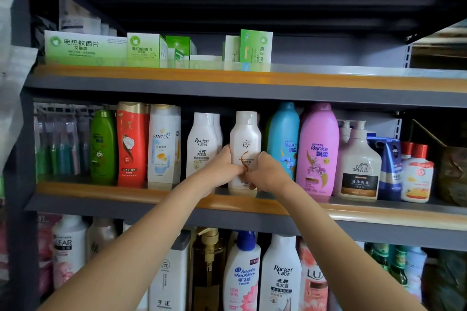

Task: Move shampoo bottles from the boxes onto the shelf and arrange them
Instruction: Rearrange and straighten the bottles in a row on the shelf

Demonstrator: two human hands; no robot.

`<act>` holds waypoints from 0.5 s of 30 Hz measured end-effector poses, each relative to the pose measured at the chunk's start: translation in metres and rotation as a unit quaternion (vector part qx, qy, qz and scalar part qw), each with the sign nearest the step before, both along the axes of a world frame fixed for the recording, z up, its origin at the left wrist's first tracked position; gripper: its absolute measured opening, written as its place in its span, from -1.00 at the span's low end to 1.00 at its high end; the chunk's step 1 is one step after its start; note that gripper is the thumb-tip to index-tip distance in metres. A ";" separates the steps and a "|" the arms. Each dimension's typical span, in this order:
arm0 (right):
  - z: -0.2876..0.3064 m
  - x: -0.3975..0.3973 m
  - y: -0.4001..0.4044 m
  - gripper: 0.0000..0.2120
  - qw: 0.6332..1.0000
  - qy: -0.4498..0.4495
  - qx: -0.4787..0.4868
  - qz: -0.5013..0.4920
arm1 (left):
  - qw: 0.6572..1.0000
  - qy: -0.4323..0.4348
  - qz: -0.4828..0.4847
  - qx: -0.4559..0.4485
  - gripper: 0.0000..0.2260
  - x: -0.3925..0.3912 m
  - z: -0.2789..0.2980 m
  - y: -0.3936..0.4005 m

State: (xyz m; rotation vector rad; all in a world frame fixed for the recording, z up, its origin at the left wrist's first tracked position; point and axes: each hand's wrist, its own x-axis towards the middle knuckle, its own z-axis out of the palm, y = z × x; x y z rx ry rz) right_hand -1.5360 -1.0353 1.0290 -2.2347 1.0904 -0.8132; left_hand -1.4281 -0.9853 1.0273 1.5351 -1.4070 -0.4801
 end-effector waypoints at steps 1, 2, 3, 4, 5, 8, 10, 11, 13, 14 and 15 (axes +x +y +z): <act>0.000 0.000 0.000 -0.72 1.000 0.000 -0.005 0.007 | 1.000 0.010 0.006 0.001 -0.56 0.001 0.000 -0.001; -0.001 0.001 0.000 -0.73 1.000 0.002 -0.008 0.011 | 1.000 0.018 0.012 0.004 -0.55 0.003 0.000 -0.003; -0.001 0.002 0.000 -0.73 1.000 0.002 -0.009 0.010 | 0.999 0.025 0.018 0.008 -0.55 0.005 0.000 -0.005; -0.001 0.002 0.001 -0.73 1.000 0.001 -0.009 0.007 | 0.999 0.032 0.022 0.011 -0.55 0.006 0.000 -0.005; -0.001 0.003 0.001 -0.73 1.000 0.000 -0.008 0.004 | 0.999 0.038 0.024 0.014 -0.56 0.006 0.000 -0.005; -0.002 0.004 0.000 -0.78 1.000 -0.004 0.009 0.006 | 0.998 0.051 0.021 0.020 -0.60 0.007 -0.001 -0.009; -0.003 0.004 0.000 -0.83 1.000 -0.007 0.014 -0.002 | 0.999 0.042 0.013 0.024 -0.64 0.005 0.000 -0.009; -0.004 0.004 0.000 -0.84 1.000 -0.005 0.012 -0.013 | 0.999 0.039 0.010 0.025 -0.65 0.004 0.001 -0.010; -0.006 0.006 0.000 -0.80 0.999 -0.008 0.005 -0.034 | 0.999 0.029 0.010 0.022 -0.65 0.003 0.001 -0.012; -0.007 0.008 0.000 -0.77 0.999 -0.015 0.004 -0.040 | 1.000 0.022 0.010 0.019 -0.66 0.003 0.001 -0.013; -0.008 0.009 0.000 -0.76 0.999 -0.022 0.004 -0.043 | 1.000 0.017 0.011 0.018 -0.66 0.003 0.000 -0.013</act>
